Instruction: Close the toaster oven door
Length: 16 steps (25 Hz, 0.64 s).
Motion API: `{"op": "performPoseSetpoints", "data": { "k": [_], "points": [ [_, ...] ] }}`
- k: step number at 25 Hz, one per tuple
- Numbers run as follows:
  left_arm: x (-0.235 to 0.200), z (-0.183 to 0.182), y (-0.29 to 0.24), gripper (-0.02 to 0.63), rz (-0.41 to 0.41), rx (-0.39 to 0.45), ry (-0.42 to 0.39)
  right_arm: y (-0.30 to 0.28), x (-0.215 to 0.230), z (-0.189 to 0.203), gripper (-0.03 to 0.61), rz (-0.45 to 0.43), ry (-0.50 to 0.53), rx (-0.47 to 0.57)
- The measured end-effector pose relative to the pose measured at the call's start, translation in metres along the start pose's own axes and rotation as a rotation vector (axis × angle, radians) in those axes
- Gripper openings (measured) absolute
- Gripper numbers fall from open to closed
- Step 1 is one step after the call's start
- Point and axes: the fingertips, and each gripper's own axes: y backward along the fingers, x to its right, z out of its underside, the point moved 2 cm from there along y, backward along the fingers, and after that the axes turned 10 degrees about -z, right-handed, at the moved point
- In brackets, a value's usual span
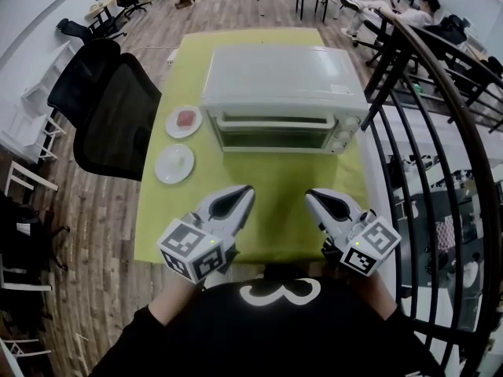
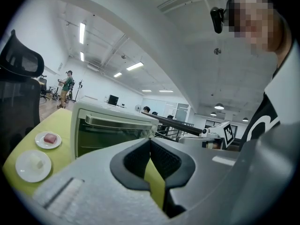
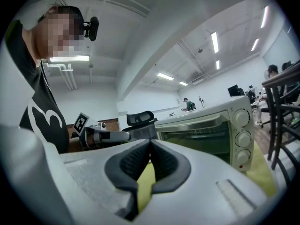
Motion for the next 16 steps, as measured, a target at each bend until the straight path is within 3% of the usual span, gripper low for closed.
{"op": "performPoseSetpoints", "data": {
  "k": [16],
  "points": [
    [0.006,-0.004,-0.009,0.011,0.023,-0.003,-0.031,0.006,0.004,-0.006,0.002,0.036,0.017,-0.016]
  ]
}}
